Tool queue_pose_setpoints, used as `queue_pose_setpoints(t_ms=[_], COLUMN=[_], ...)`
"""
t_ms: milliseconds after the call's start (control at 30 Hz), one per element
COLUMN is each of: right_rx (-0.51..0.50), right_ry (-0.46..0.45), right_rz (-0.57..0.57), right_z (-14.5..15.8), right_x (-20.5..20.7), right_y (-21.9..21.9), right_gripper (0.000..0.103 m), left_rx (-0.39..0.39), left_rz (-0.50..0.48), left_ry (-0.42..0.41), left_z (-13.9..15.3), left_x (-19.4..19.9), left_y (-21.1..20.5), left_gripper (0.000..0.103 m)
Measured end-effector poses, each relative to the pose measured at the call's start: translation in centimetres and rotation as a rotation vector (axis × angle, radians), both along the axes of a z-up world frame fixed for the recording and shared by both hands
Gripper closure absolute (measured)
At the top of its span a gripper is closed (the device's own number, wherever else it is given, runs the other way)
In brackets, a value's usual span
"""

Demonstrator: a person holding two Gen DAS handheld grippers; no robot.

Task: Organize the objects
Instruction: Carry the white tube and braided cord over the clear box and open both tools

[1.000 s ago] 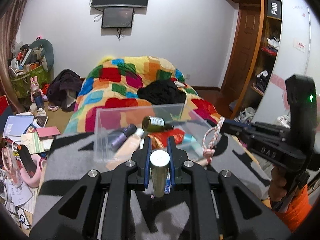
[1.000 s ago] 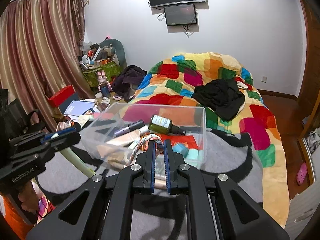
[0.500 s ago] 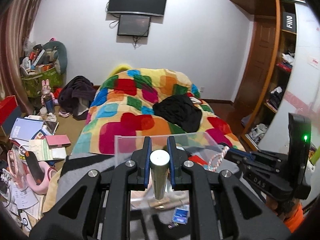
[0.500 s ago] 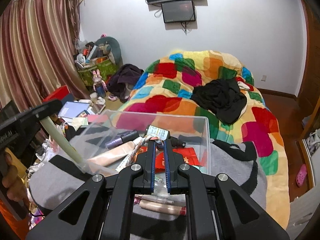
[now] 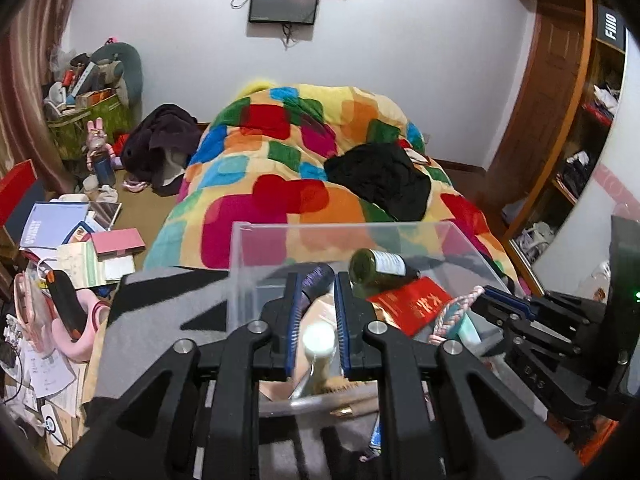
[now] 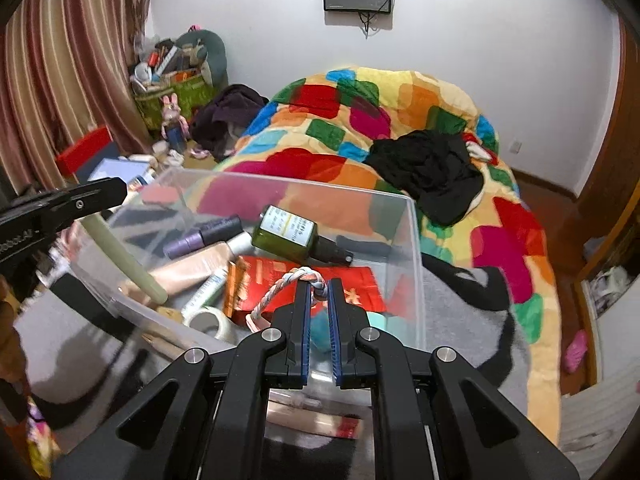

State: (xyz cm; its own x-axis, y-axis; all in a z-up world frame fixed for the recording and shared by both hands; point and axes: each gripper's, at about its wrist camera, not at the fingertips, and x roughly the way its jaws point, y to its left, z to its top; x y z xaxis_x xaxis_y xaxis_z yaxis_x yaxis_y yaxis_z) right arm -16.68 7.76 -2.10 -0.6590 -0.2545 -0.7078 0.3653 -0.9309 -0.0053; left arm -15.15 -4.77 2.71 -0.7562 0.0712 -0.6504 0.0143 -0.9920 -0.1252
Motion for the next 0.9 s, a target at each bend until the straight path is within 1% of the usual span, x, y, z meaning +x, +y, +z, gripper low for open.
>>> queue_pose_setpoints(t_ms=[33, 67, 100, 133, 200, 267, 300, 367, 500, 533, 567, 600, 667, 800, 900], right_rx=[0.006, 0.009, 0.007, 0.005, -0.001, -0.006, -0.005, -0.006, -0.013, -0.012, -0.009, -0.007, -0.003, -0.005, -0.013], right_ry=[-0.002, -0.007, -0.012, -0.015, -0.014, -0.009, -0.004, 0.006, 0.017, 0.02, 0.028, 0.035, 0.049, 0.064, 0.06], right_rz=[0.001, 0.001, 0.001, -0.001, -0.008, -0.009, -0.011, -0.016, -0.008, -0.007, -0.005, -0.004, 0.0, 0.009, 0.009], right_z=[0.0, -0.1, -0.2, -0.1, 0.0, 0.1, 0.3, 0.5, 1.1, 1.3, 1.4, 1.5, 1.8, 2.1, 2.0], right_x=[0.0, 0.0, 0.1, 0.1, 0.4, 0.7, 0.9, 1.4, 2.2, 2.4, 2.8, 3.0, 3.7, 4.7, 5.2], right_y=[0.0, 0.1, 0.3, 0.4, 0.9, 1.2, 1.3, 1.6, 2.0, 2.0, 2.1, 2.1, 2.3, 2.8, 3.5], right_gripper=[0.093, 0.089, 0.083, 0.08, 0.068, 0.062, 0.059, 0.056, 0.053, 0.052, 0.048, 0.043, 0.039, 0.033, 0.029], left_rx=[-0.006, -0.007, -0.006, -0.007, -0.006, 0.0, 0.003, 0.005, -0.008, -0.013, -0.015, -0.019, -0.022, -0.022, -0.027], left_rz=[-0.005, -0.013, -0.018, -0.025, -0.032, -0.033, -0.034, -0.035, -0.043, -0.046, -0.047, -0.048, -0.052, -0.059, -0.067], left_ry=[0.004, 0.009, 0.012, 0.016, 0.019, 0.023, 0.026, 0.031, 0.041, 0.045, 0.047, 0.051, 0.057, 0.049, 0.025], left_z=[0.1, 0.3, 0.4, 0.6, 0.8, 1.0, 1.2, 1.3, 1.6, 1.6, 1.7, 1.7, 1.8, 1.5, 0.7], left_x=[0.2, 0.4, 0.5, 0.8, 1.1, 1.5, 1.7, 2.0, 2.9, 3.3, 3.4, 3.8, 4.4, 5.3, 5.7], left_y=[0.3, 0.5, 0.6, 0.8, 0.9, 0.9, 0.9, 0.9, 1.3, 1.5, 1.6, 1.7, 1.8, 1.8, 1.9], left_gripper=[0.088, 0.088, 0.088, 0.088, 0.086, 0.078, 0.075, 0.067, 0.057, 0.051, 0.046, 0.043, 0.036, 0.033, 0.031])
